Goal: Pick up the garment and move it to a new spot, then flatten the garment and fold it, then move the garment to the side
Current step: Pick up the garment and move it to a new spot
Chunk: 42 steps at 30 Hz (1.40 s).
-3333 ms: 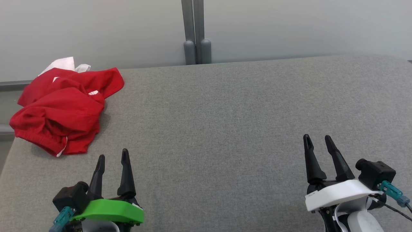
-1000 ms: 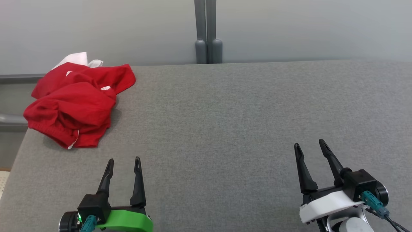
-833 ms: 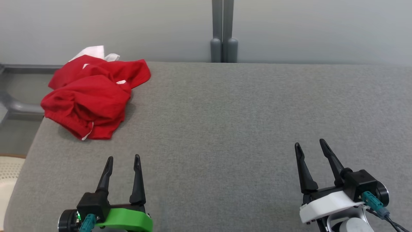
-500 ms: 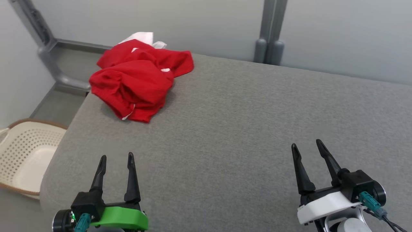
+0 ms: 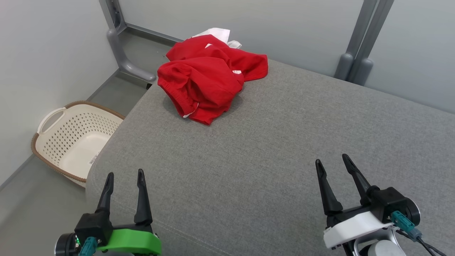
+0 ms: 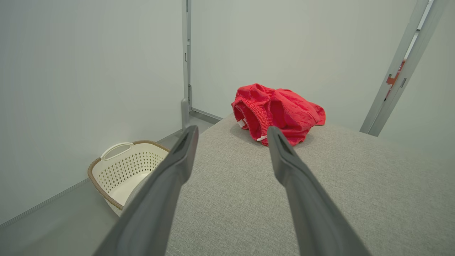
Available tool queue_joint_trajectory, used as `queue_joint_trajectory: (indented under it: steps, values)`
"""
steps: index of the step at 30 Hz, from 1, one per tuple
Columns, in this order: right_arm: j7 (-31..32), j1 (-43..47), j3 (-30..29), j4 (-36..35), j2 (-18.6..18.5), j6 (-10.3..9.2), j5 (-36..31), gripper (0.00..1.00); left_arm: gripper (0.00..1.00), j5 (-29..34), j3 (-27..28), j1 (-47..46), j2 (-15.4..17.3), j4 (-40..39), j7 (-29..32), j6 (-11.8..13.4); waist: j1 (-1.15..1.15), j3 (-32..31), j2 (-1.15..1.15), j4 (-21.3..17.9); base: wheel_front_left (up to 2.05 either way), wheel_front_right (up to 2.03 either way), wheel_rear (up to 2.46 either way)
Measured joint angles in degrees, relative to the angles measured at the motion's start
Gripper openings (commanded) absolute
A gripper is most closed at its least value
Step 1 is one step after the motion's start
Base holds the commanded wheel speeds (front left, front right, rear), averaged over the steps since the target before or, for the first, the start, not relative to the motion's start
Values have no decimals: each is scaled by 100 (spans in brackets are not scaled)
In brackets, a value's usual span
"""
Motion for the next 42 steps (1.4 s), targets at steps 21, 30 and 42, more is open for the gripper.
queue_joint_trajectory:
  steps: [21,30,42]
  values:
    - [0,-565,18,-104,1,0,-526,100,100,397,490,-1958,715,592,-1,-697,0,966,0,-388,0,0,0]
    - [0,-827,51,-162,1,0,-815,100,100,204,359,-3977,1494,2100,946,-1010,0,1511,0,-878,0,0,0]
    - [0,-1010,-67,-383,-1,0,-1112,100,100,-336,-60,-5074,1936,3830,1742,-1077,0,2396,0,-1525,0,0,0]
